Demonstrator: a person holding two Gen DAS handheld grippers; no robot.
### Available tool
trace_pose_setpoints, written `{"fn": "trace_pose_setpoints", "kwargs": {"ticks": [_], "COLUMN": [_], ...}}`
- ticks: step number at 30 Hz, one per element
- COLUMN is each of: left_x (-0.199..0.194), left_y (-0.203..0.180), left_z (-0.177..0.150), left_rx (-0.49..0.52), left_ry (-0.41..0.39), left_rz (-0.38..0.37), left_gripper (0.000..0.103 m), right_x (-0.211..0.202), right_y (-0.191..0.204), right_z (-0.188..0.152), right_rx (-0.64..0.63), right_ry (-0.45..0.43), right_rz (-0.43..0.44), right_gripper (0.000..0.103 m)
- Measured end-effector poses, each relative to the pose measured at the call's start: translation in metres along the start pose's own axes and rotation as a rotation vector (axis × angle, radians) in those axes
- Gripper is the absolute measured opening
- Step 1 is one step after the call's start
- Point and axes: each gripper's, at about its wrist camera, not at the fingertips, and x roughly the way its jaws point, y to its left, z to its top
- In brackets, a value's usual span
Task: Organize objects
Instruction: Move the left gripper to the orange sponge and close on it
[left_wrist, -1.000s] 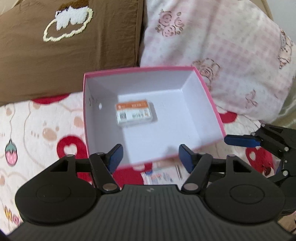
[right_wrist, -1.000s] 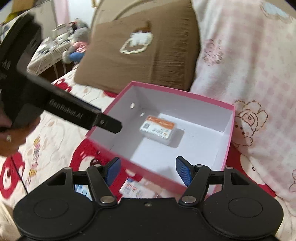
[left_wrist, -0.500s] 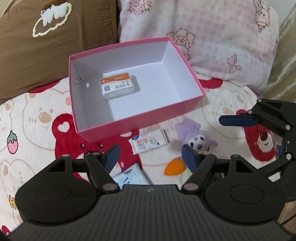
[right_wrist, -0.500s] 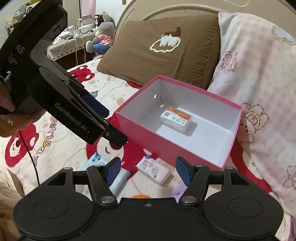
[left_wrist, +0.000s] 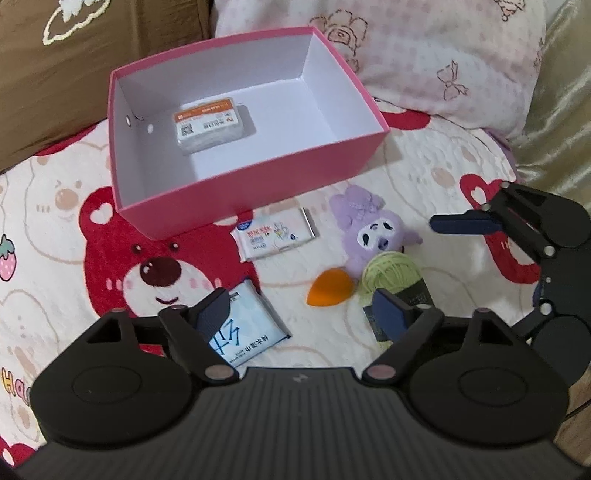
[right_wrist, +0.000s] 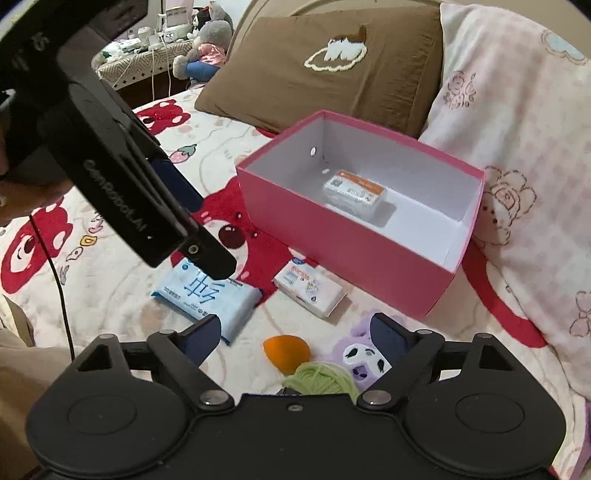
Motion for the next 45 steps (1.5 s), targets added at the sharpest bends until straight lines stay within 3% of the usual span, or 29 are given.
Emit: {"fn": "trace_pose_setpoints", "kwargs": {"ticks": [10, 13, 20, 22, 27, 33, 38, 41, 45], "left_x": [0.032, 0.039, 0.062, 0.075, 0.096, 0.104, 0.11, 0.12, 0.131], "left_y": [0.003, 0.007, 0.022, 0.024, 0.025, 0.018, 0.022, 0.024, 0.028], "left_z": [-0.022, -0.031, -0.048, -0.051, -0.057, -0.06, -0.061, -0.059, -0.058], "left_rx": [-0.038, -0.061, -0.164, -0.189, -0.2, -0.163, -0.178, -0.189, -0.234], "left_ry": [0.013, 0.005, -0.037, -0.012, -0.05, -0.113, -0.137, -0.129, -0.122], "left_rz": [-0.044, -0.058, -0.143, -0.151, -0.163, -0.197, -0.208, -0.201, -0.237], "left_gripper": [0.09, 0.09, 0.09, 0.088, 0.086, 0.071, 0.064, 0.051, 0.045], "right_x": [0.026, 0.039, 0.068, 0.076, 0.087, 0.106, 0.114, 0.114, 0.12], "right_y": [0.017, 0.019, 0.028, 0.025, 0.016, 0.01, 0.001, 0.004, 0.005], "right_z": [-0.019, -0.025, -0.016, -0.016, -0.015, -0.019, -0.023, -0.029, -0.032], "right_rx": [-0.062, -0.056, -0.202, -0.233, -0.249, -0.249, -0.19, -0.198, -0.214], "right_ry": [0.033, 0.04, 0.13, 0.157, 0.196, 0.238, 0.213, 0.163, 0.154], "right_rz": [0.061, 0.075, 0.096, 0.087, 0.094, 0.096, 0.1, 0.07, 0.025], "right_gripper": [0.09, 0.084, 0.068, 0.065, 0.064, 0.063, 0.064, 0.06, 0.056]}}
